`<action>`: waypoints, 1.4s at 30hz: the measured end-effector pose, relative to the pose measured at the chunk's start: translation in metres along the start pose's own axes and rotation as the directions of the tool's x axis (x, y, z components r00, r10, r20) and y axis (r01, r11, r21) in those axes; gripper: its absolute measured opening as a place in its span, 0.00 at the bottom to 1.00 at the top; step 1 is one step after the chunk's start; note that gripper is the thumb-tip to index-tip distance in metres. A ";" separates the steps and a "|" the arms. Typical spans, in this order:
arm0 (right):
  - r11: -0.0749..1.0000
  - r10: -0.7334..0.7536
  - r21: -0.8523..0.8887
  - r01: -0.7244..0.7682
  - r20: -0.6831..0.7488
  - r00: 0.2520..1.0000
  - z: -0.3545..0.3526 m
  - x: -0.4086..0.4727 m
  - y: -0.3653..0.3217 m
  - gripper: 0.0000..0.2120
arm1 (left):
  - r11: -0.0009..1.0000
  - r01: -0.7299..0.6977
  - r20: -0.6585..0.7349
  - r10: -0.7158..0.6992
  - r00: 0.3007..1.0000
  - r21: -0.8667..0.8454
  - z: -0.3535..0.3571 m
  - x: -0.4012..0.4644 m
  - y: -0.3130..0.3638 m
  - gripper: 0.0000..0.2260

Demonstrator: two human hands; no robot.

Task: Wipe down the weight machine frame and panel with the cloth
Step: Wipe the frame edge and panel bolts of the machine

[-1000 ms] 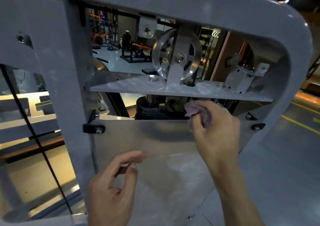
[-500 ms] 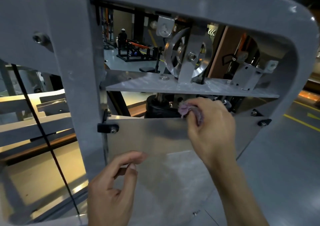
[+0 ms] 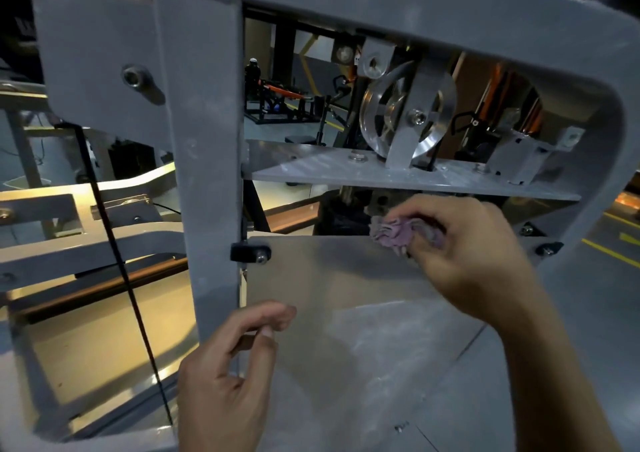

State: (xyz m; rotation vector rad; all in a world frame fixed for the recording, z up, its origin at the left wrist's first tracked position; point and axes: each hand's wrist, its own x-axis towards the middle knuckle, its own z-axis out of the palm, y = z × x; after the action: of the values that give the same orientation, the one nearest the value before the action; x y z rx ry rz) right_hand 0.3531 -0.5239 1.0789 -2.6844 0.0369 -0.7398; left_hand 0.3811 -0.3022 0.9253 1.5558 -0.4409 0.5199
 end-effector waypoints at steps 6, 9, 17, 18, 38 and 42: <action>0.989 -0.029 -0.142 0.028 -0.003 1.000 0.028 0.023 -0.041 0.14 | 1.000 -0.018 0.053 0.018 0.998 -0.012 -0.002 0.001 0.003 0.12; 0.979 -0.095 -0.186 0.080 -0.072 0.993 0.047 0.019 -0.047 0.14 | 0.999 -0.035 0.053 0.035 0.998 -0.011 -0.002 0.000 0.001 0.11; 0.982 0.004 -0.185 -0.032 -0.149 0.989 0.041 0.018 -0.032 0.13 | 0.999 -0.030 0.028 0.029 0.999 0.012 -0.011 -0.002 -0.003 0.11; 0.982 -0.021 -0.189 -0.009 -0.157 0.987 0.046 0.021 -0.039 0.13 | 0.999 -0.030 0.027 0.029 0.999 0.014 -0.012 -0.003 -0.003 0.12; 0.989 -0.045 -0.145 -0.013 -0.389 0.920 0.061 0.017 -0.036 0.09 | 0.999 -0.003 0.053 0.006 0.999 -0.053 -0.014 -0.006 0.001 0.11; 0.986 0.098 -0.076 -0.152 -0.477 0.874 0.048 0.013 -0.017 0.06 | 1.000 0.005 0.080 -0.004 0.997 -0.017 -0.015 -0.003 0.003 0.11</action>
State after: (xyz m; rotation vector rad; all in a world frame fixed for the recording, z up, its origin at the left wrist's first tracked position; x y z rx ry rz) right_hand 0.3868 -0.4940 1.0529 -2.5012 0.3815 -1.3666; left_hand 0.3759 -0.2879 0.9265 1.5645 -0.5015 0.4504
